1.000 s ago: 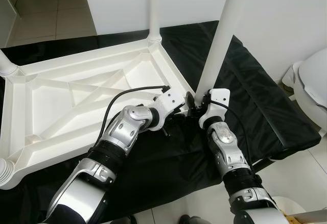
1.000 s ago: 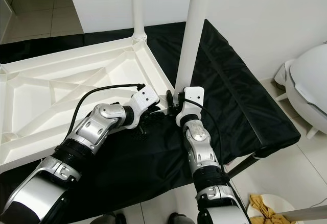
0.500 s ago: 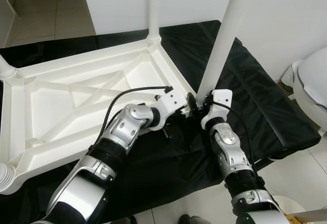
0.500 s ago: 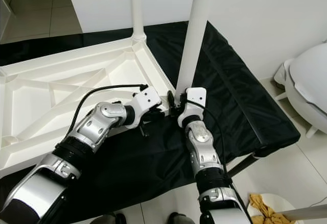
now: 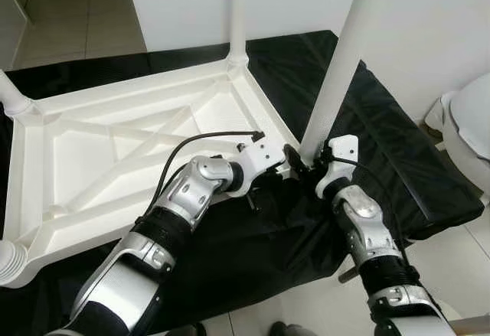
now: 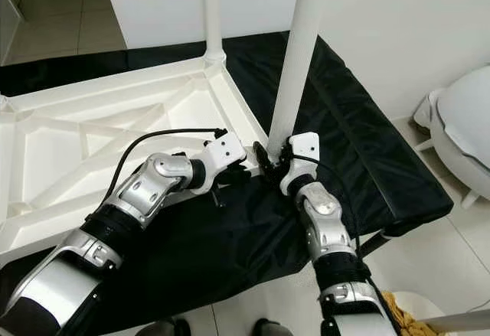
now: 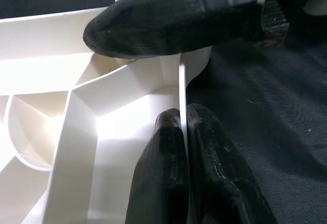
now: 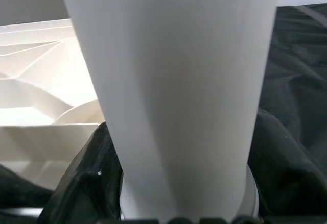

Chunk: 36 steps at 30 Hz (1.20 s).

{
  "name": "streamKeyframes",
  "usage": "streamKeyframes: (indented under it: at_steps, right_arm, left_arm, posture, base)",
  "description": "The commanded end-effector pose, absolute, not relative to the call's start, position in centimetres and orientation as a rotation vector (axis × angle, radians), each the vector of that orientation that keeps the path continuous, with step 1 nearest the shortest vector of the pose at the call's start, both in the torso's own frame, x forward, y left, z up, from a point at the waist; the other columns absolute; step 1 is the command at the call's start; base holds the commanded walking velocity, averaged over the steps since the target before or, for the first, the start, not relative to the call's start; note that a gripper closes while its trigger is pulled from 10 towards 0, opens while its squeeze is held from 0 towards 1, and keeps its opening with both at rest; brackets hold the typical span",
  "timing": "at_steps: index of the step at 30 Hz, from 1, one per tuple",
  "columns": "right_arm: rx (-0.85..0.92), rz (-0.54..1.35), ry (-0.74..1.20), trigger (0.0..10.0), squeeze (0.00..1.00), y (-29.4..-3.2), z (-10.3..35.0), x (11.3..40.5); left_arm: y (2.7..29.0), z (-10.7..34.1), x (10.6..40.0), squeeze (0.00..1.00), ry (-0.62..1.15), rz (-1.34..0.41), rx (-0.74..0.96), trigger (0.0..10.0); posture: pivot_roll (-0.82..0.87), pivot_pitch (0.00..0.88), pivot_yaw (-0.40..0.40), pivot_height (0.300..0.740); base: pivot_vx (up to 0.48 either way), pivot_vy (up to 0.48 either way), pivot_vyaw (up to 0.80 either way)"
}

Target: Building children table

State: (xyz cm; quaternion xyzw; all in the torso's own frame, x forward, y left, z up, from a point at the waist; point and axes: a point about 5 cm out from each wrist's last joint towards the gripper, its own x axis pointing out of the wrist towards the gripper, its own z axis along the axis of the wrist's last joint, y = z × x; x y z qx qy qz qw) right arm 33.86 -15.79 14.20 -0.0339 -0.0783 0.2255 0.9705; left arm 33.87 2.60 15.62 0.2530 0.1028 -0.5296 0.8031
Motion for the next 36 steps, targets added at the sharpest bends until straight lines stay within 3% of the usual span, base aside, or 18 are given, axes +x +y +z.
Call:
streamKeyframes:
  at_steps: [1, 6, 7, 8, 9, 10, 11, 20, 31, 36]
  right_arm:
    - [-0.098, 0.524, -0.213, 10.0, 0.0, -15.7, 14.8, 33.6]
    - [-0.126, 0.567, -0.183, 10.0, 0.0, -16.2, 14.5, 33.8]
    - [-0.123, 0.572, -0.178, 7.3, 0.0, -16.3, 14.5, 33.8]
    - [-0.119, 0.573, -0.176, 7.3, 0.0, -16.4, 14.5, 33.8]
    - [-0.104, 0.565, -0.166, 0.9, 0.0, -16.5, 14.4, 33.9]
    - [-0.104, 0.565, -0.166, 0.9, 0.0, -16.5, 14.4, 33.9]
    - [-0.097, 0.568, -0.158, 0.0, 0.0, -16.5, 14.4, 33.9]
    - [-0.067, 0.516, -0.116, 0.0, 0.0, -16.0, 13.7, 33.7]
    - [0.013, 0.06, -0.011, 0.0, 0.0, -15.0, 12.5, 33.7]
    - [0.035, -0.022, 0.006, 0.0, 0.0, -14.3, 12.2, 33.4]
  left_arm:
    - [5.2, 13.5, 34.7, 0.0, 0.344, -1.005, 0.575, 10.0]
    - [5.2, 13.6, 34.8, 0.0, 0.341, -1.002, 0.576, 10.0]
    - [5.2, 13.6, 34.8, 0.0, 0.34, -1.002, 0.576, 10.0]
    - [5.2, 13.6, 34.8, 0.0, 0.34, -1.002, 0.577, 10.0]
    - [5.2, 13.6, 34.8, 0.0, 0.339, -1.001, 0.578, 10.0]
    - [5.2, 13.6, 34.8, 0.0, 0.339, -1.001, 0.578, 10.0]
    - [5.2, 13.7, 34.8, 0.0, 0.338, -1.001, 0.579, 10.0]
    - [5.3, 13.6, 34.7, 0.0, 0.336, -1.001, 0.582, 10.0]
    - [5.3, 13.5, 34.7, 0.0, 0.337, -1.0, 0.582, 10.0]
    - [5.3, 13.5, 34.7, 0.0, 0.337, -1.0, 0.584, 10.0]
  posture:
    - [-0.07, 0.125, 0.037, 0.74]
    - [-0.07, 0.123, 0.037, 0.74]
    - [-0.07, 0.122, 0.036, 0.74]
    - [-0.07, 0.122, 0.036, 0.74]
    - [-0.07, 0.121, 0.034, 0.74]
    - [-0.07, 0.121, 0.034, 0.74]
    - [-0.07, 0.12, 0.033, 0.74]
    - [-0.07, 0.119, 0.026, 0.74]
    - [-0.07, 0.114, 0.017, 0.74]
    - [-0.07, 0.11, 0.014, 0.74]
  base:
    - [0.0, 0.0, 0.0]
    - [0.0, 0.0, 0.0]
    - [0.0, 0.0, 0.0]
    - [0.0, 0.0, 0.0]
    - [0.0, 0.0, 0.0]
    - [0.0, 0.0, 0.0]
    - [0.0, 0.0, 0.0]
    - [0.0, 0.0, 0.0]
    - [0.0, 0.0, 0.0]
    - [0.0, 0.0, 0.0]
